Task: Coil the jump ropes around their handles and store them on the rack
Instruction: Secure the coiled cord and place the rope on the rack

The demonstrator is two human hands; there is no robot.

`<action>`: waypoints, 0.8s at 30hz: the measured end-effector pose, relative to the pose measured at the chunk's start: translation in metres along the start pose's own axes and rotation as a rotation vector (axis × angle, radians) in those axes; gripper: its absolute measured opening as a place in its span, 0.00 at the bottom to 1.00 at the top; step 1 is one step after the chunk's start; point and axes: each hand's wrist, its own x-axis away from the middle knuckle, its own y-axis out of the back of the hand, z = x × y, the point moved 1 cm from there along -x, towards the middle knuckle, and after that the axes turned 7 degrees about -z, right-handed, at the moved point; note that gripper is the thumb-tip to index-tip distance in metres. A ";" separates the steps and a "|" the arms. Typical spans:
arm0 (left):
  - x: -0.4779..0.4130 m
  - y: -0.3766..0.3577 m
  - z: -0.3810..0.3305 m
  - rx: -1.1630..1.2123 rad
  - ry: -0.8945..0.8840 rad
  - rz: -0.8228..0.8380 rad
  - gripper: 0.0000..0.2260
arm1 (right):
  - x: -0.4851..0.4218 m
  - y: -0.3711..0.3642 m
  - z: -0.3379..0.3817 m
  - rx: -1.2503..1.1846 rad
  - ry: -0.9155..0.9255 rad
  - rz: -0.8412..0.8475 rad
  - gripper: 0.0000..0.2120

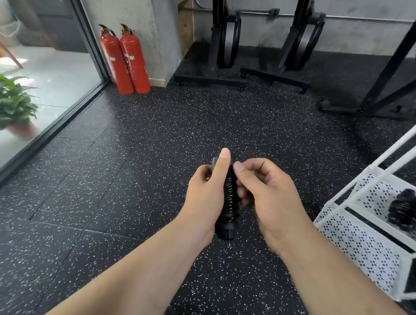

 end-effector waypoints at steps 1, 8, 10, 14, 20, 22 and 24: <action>-0.001 0.000 0.000 -0.011 -0.012 -0.003 0.32 | 0.000 0.000 0.000 -0.003 0.008 -0.005 0.05; 0.000 -0.001 -0.001 -0.061 0.020 0.032 0.27 | 0.006 -0.006 0.001 0.145 0.153 -0.008 0.02; 0.003 -0.003 0.000 -0.037 0.070 0.062 0.27 | 0.007 -0.006 0.001 0.199 0.197 -0.002 0.02; 0.003 -0.006 0.000 -0.018 0.048 0.095 0.28 | 0.007 -0.002 0.005 0.206 0.215 0.016 0.02; 0.002 -0.008 -0.006 0.028 -0.052 0.115 0.33 | 0.008 0.002 0.023 0.052 0.163 0.059 0.03; 0.003 -0.008 -0.006 0.034 -0.083 0.134 0.33 | 0.010 0.002 0.023 0.007 0.176 0.024 0.07; 0.006 -0.010 -0.006 0.037 -0.118 0.142 0.31 | 0.015 -0.001 0.022 -0.034 0.195 -0.033 0.11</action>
